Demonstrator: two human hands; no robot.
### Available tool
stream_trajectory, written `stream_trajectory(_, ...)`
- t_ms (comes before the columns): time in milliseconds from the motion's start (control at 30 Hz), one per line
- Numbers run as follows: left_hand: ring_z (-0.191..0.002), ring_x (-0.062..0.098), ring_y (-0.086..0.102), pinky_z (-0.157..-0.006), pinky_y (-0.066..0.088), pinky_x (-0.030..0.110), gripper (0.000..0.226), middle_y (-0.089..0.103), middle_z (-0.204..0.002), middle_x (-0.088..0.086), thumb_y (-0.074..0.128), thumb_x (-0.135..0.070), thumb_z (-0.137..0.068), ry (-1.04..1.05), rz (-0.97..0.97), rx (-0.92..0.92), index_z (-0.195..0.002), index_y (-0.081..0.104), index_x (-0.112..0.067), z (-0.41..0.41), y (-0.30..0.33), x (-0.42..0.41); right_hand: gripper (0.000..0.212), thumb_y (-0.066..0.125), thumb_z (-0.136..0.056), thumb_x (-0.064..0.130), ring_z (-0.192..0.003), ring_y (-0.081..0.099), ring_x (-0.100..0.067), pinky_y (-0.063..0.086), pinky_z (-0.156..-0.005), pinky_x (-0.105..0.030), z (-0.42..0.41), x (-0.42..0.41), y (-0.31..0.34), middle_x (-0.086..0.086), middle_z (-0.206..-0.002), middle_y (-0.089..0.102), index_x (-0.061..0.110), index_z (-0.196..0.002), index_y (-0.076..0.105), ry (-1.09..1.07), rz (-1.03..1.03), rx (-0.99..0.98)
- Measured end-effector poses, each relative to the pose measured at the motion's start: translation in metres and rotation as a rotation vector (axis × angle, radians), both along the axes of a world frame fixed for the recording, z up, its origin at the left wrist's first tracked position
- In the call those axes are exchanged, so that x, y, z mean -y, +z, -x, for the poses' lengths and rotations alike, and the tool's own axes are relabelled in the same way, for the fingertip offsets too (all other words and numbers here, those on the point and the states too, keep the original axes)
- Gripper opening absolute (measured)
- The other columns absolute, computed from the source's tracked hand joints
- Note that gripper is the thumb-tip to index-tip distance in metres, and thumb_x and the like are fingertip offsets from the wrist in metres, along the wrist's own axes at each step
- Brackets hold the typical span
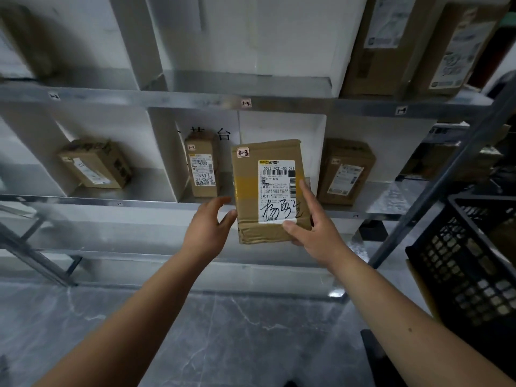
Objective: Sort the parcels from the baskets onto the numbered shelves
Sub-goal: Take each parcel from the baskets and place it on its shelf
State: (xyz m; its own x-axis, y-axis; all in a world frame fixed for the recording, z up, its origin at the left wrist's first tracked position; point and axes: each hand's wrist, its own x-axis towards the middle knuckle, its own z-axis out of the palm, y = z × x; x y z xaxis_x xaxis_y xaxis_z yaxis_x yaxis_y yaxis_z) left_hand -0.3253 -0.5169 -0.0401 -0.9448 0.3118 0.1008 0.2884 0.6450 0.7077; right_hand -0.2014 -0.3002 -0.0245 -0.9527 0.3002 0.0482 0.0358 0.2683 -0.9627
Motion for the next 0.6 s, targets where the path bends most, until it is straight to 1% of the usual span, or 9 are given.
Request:
stream_trajectory(67, -0.13, 0.023, 0.059, -0.105, 0.053, 0.051, 0.044, 0.059, -0.146, 0.0, 0.058, -0.05, -0.103, 0.003, -0.032, -0.058, -0.143, 0.057, -0.03, 0.012, 0.016, 0.003, 0.091, 0.076, -0.095, 0.023, -0.143, 0.046, -0.016, 0.05, -0.11, -0.056, 0.016, -0.001, 0.012, 0.015, -0.16, 0.037, 0.077, -0.146, 0.023, 0.024, -0.003, -0.061)
stream_trajectory(133, -0.129, 0.023, 0.059, -0.104, 0.053, 0.051, 0.043, 0.06, -0.144, 0.002, 0.059, -0.047, -0.104, 0.015, -0.06, -0.106, -0.143, 0.057, -0.03, 0.025, 0.035, 0.005, 0.09, 0.075, -0.095, 0.023, -0.142, 0.048, -0.016, 0.05, -0.11, -0.055, 0.032, -0.002, 0.028, 0.011, -0.159, 0.04, 0.075, -0.147, 0.024, 0.039, -0.004, -0.122)
stream_trajectory(233, -0.126, 0.022, 0.061, -0.103, 0.054, 0.051, 0.041, 0.063, -0.14, 0.001, 0.059, -0.048, -0.104, 0.033, -0.092, -0.179, -0.141, 0.058, -0.031, 0.043, 0.068, 0.009, 0.09, 0.074, -0.096, 0.021, -0.143, 0.046, -0.012, 0.048, -0.114, -0.051, 0.054, -0.003, 0.057, 0.011, -0.16, 0.039, 0.073, -0.149, 0.023, 0.071, -0.021, -0.208)
stream_trajectory(300, -0.124, 0.019, 0.061, -0.103, 0.054, 0.05, 0.04, 0.065, -0.135, -0.001, 0.058, -0.048, -0.103, 0.038, -0.107, -0.244, -0.139, 0.06, -0.029, 0.053, 0.09, 0.01, 0.09, 0.073, -0.097, 0.02, -0.142, 0.048, -0.011, 0.05, -0.112, -0.052, 0.068, -0.004, 0.077, 0.012, -0.158, 0.041, 0.071, -0.151, 0.021, 0.098, -0.018, -0.265)
stream_trajectory(400, -0.12, 0.017, 0.063, -0.102, 0.054, 0.049, 0.036, 0.067, -0.13, -0.002, 0.058, -0.043, -0.104, 0.061, -0.141, -0.32, -0.135, 0.063, -0.026, 0.064, 0.124, 0.009, 0.089, 0.072, -0.097, 0.022, -0.14, 0.05, -0.013, 0.052, -0.109, -0.053, 0.087, -0.007, 0.107, 0.009, -0.157, 0.044, 0.075, -0.147, 0.021, 0.141, -0.01, -0.339)
stream_trajectory(500, -0.122, 0.018, 0.063, -0.102, 0.055, 0.05, 0.043, 0.066, -0.134, 0.0, 0.055, -0.048, -0.104, 0.114, -0.17, -0.383, -0.14, 0.06, -0.025, 0.071, 0.157, 0.008, 0.089, 0.069, -0.1, 0.021, -0.137, 0.051, -0.011, 0.054, -0.107, -0.052, 0.105, -0.007, 0.136, 0.011, -0.156, 0.044, 0.074, -0.149, 0.017, 0.18, -0.015, -0.388)
stream_trajectory(600, -0.123, 0.021, 0.062, -0.103, 0.054, 0.051, 0.043, 0.064, -0.138, 0.004, 0.059, -0.042, -0.105, 0.164, -0.187, -0.435, -0.142, 0.06, -0.021, 0.078, 0.184, 0.009, 0.089, 0.069, -0.1, 0.017, -0.138, 0.051, -0.012, 0.055, -0.106, -0.053, 0.124, -0.006, 0.159, 0.013, -0.155, 0.044, 0.075, -0.146, 0.02, 0.233, 0.009, -0.462)
